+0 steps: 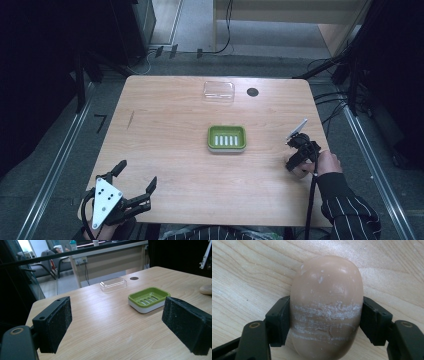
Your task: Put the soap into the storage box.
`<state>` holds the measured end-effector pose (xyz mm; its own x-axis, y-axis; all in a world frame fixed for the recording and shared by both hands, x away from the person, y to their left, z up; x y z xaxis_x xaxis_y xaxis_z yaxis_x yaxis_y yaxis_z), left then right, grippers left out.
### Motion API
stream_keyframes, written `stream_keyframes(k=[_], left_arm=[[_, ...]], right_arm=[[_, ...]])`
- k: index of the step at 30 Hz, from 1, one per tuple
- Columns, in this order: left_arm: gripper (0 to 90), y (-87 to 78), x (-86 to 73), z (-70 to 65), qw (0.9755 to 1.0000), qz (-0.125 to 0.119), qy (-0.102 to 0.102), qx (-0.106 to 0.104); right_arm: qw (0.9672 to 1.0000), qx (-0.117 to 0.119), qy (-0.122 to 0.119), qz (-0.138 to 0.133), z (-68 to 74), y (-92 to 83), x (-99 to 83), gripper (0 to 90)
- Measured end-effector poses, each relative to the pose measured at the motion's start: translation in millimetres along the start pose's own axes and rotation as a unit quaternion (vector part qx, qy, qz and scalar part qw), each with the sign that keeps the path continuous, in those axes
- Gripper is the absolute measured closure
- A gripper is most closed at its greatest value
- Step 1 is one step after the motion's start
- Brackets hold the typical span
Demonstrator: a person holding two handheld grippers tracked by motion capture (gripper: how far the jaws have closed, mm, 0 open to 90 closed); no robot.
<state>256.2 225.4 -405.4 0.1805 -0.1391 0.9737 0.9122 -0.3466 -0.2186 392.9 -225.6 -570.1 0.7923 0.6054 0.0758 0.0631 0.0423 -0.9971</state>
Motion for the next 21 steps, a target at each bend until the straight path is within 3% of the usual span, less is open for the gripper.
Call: stream_keyframes(k=[11, 21], left_arm=[[9.6, -0.3, 0.1, 0.6, 1.0, -0.001, 0.0, 0.0], [9.6, -0.3, 0.1, 0.2, 1.0, -0.001, 0.001, -0.001]], right_arm=[[0.9998, -0.003, -0.018, -0.005, 5.1, -8.0, 3.1, 33.5], [0.9979, 0.001, -0.064, -0.01, 17.6, -17.5, 9.2, 33.6]])
Point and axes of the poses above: each handheld gripper's, and its own axes: y roughly forward along the jaws, x roughly out of its top, z roughly to its left, the point moved 10 cm from there along y, roughly forward along the jaws, and after that the axes turned 6 degrees about -y, right-handed, at the moved point
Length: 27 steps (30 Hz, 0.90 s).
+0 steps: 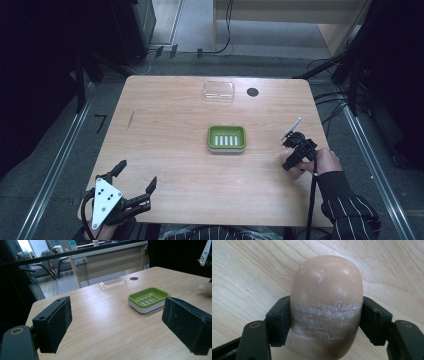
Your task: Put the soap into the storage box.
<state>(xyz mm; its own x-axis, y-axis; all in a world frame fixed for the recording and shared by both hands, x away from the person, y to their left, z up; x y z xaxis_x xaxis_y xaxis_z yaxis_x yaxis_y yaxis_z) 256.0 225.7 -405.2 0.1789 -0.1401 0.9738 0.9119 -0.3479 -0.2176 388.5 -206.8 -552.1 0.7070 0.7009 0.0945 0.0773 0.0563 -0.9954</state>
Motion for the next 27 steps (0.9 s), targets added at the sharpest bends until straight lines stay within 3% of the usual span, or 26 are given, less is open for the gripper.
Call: stream_keyframes(k=[19, 27], left_arm=[[9.6, -1.1, -0.5, 1.0, 1.0, 0.001, 0.0, 0.002], [9.6, -2.7, -0.9, 1.5, 1.0, 0.001, -0.001, 0.004]], right_arm=[[0.9964, -0.005, -0.084, 0.001, 23.3, -6.5, 28.3, 33.6], [0.9952, -0.006, -0.098, 0.0, 25.0, -9.3, 37.3, 33.6]])
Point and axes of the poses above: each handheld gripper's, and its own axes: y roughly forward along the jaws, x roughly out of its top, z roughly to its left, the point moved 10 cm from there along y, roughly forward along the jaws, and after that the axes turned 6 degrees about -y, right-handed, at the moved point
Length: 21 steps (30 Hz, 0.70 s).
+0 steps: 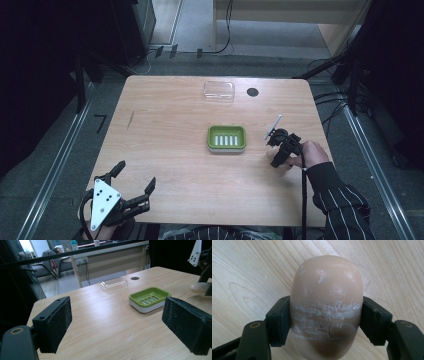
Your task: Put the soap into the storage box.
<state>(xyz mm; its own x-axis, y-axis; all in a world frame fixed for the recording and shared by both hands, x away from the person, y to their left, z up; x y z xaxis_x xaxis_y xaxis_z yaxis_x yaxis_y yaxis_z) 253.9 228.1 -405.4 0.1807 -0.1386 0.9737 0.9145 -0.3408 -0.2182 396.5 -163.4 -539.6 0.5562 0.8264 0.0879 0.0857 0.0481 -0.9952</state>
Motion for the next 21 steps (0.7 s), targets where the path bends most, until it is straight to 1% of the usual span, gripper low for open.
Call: stream_keyframes(k=[6, 8, 9, 10, 14, 15, 20, 21], left_arm=[[9.6, -1.6, -0.5, 0.4, 1.0, 0.001, 0.001, 0.002], [9.6, -2.1, -0.6, 0.8, 1.0, 0.001, 0.0, 0.004], [9.6, -2.3, -0.7, 1.0, 1.0, 0.001, 0.0, 0.004], [9.6, -2.4, -0.8, 1.1, 1.0, 0.001, -0.001, 0.005], [9.6, -3.2, -1.3, 1.0, 1.0, 0.003, 0.002, 0.005], [9.6, -3.3, -1.4, 1.2, 1.0, 0.003, 0.001, 0.006], [9.6, -4.0, -1.7, 1.6, 1.0, 0.003, 0.001, 0.006], [9.6, -4.0, -1.6, 1.6, 1.0, 0.002, 0.001, 0.007]], right_arm=[[1.0, -0.001, -0.009, -0.003, 0.0, -1.4, 7.4, 33.6], [0.9999, -0.002, -0.017, -0.002, -0.1, -1.4, 9.9, 33.6], [0.9998, 0.0, -0.019, 0.001, 0.5, -1.7, 10.8, 33.6], [0.9998, 0.0, -0.018, -0.003, 1.2, -1.4, 12.8, 33.6], [0.9996, 0.002, -0.029, -0.001, 1.4, -2.1, 17.9, 33.6], [0.9994, -0.002, -0.033, -0.001, 0.3, -2.4, 19.0, 33.6], [0.9991, -0.003, -0.041, 0.0, -0.6, -4.2, 24.9, 33.6], [0.999, -0.003, -0.044, -0.005, -1.3, -4.5, 26.7, 33.6]])
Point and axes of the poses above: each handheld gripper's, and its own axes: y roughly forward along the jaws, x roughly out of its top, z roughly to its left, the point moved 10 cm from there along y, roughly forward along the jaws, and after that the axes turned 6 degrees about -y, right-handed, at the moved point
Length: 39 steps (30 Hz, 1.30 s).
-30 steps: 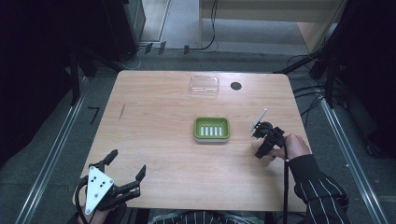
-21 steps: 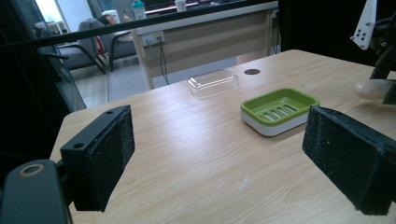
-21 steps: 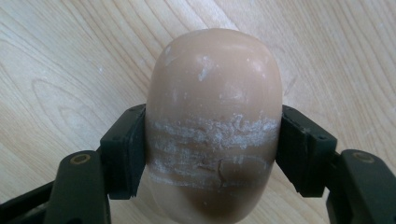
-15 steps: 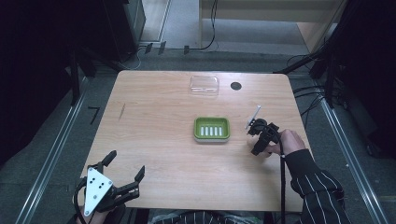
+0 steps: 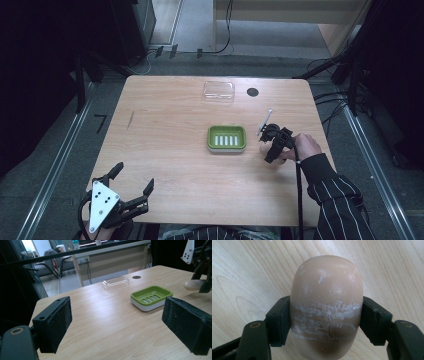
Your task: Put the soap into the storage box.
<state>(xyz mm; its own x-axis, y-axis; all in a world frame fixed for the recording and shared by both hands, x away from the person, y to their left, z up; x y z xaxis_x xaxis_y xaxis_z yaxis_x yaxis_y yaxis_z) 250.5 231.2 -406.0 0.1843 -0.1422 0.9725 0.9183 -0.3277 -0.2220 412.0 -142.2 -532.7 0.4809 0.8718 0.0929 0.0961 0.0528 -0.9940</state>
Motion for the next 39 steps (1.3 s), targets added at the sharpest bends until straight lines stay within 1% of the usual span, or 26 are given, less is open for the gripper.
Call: stream_keyframes(k=[1, 2, 4, 7, 9, 10, 12, 13, 14, 16, 18, 20, 22, 24, 25, 29, 33, 35, 37, 38, 39], left_arm=[[9.6, -0.1, -0.1, 0.1, 1.0, 0.0, 0.0, 0.0], [9.6, -0.2, -0.2, 0.1, 1.0, 0.0, 0.0, 0.0], [9.6, -0.6, -0.2, 0.5, 1.0, 0.0, 0.0, 0.0], [9.6, -1.2, -0.5, 0.8, 1.0, 0.0, 0.0, 0.002], [9.6, -1.2, -0.7, 0.8, 1.0, 0.001, 0.002, 0.002], [9.6, -1.2, -0.8, 0.6, 1.0, 0.001, 0.003, 0.002], [9.6, -1.7, -0.9, 0.7, 1.0, 0.001, 0.003, 0.001], [9.6, -2.0, -0.9, 1.0, 1.0, 0.001, 0.003, 0.002], [9.6, -2.2, -1.0, 1.3, 1.0, 0.0, 0.001, 0.003], [9.6, -2.6, -0.9, 1.4, 1.0, -0.001, 0.0, 0.003], [9.6, -2.9, -1.3, 1.3, 1.0, 0.001, 0.002, 0.003], [9.6, -3.1, -1.5, 1.6, 1.0, 0.002, 0.003, 0.004], [9.6, -3.3, -1.7, 1.8, 1.0, 0.002, 0.002, 0.005], [9.6, -3.9, -1.8, 2.0, 1.0, 0.003, 0.002, 0.005], [9.6, -4.1, -1.8, 2.2, 1.0, 0.002, 0.002, 0.006], [9.6, -4.9, -1.8, 2.2, 1.0, 0.002, 0.002, 0.007], [9.6, -5.0, -2.0, 1.4, 1.0, 0.003, 0.006, 0.006], [9.6, -5.2, -2.1, 1.9, 1.0, 0.003, 0.004, 0.007], [9.6, -5.4, -2.1, 2.0, 1.0, 0.002, 0.003, 0.008], [9.6, -5.5, -2.2, 2.0, 1.0, 0.002, 0.004, 0.008], [9.6, -5.7, -2.1, 1.9, 1.0, 0.002, 0.004, 0.008]], right_arm=[[1.0, -0.001, 0.0, 0.002, -0.2, -0.9, 0.8, 33.6], [1.0, 0.0, -0.007, -0.002, -0.7, -0.6, 2.4, 33.6], [1.0, -0.003, -0.007, -0.001, -1.4, -0.7, 4.6, 33.6], [0.9999, -0.005, -0.016, 0.002, -3.4, -2.0, 7.4, 33.6], [0.9999, -0.004, -0.016, 0.0, -2.5, -3.0, 10.0, 33.6], [0.9997, -0.003, -0.024, 0.0, -2.8, -3.4, 11.3, 33.7], [0.9995, -0.005, -0.031, 0.003, -2.9, -4.5, 13.6, 33.6], [0.9995, -0.005, -0.03, 0.0, -2.4, -4.4, 15.6, 33.7], [0.9993, -0.006, -0.036, 0.003, -3.1, -5.1, 16.3, 33.7], [0.9992, -0.008, -0.04, 0.003, -3.5, -6.3, 18.9, 33.7], [0.999, -0.01, -0.043, 0.005, -4.3, -9.1, 20.9, 33.7], [0.9987, -0.013, -0.05, 0.001, -6.7, -12.3, 23.3, 33.6], [0.9987, -0.013, -0.049, -0.003, -7.9, -14.5, 25.8, 33.6], [0.9983, -0.015, -0.057, -0.004, -9.9, -17.1, 28.3, 33.7], [0.9984, -0.015, -0.055, -0.006, -9.5, -17.8, 29.7, 33.6], [0.9979, -0.016, -0.063, -0.008, -10.2, -21.8, 34.6, 33.7], [0.9973, -0.016, -0.072, 0.0, -11.2, -23.3, 36.8, 33.7], [0.997, -0.015, -0.076, -0.001, -12.3, -24.4, 38.1, 33.7], [0.9971, -0.015, -0.075, -0.003, -12.7, -25.1, 39.3, 33.7], [0.9966, -0.014, -0.081, -0.002, -13.3, -25.2, 40.1, 33.6], [0.9966, -0.016, -0.081, -0.001, -13.0, -25.3, 40.9, 33.7]])
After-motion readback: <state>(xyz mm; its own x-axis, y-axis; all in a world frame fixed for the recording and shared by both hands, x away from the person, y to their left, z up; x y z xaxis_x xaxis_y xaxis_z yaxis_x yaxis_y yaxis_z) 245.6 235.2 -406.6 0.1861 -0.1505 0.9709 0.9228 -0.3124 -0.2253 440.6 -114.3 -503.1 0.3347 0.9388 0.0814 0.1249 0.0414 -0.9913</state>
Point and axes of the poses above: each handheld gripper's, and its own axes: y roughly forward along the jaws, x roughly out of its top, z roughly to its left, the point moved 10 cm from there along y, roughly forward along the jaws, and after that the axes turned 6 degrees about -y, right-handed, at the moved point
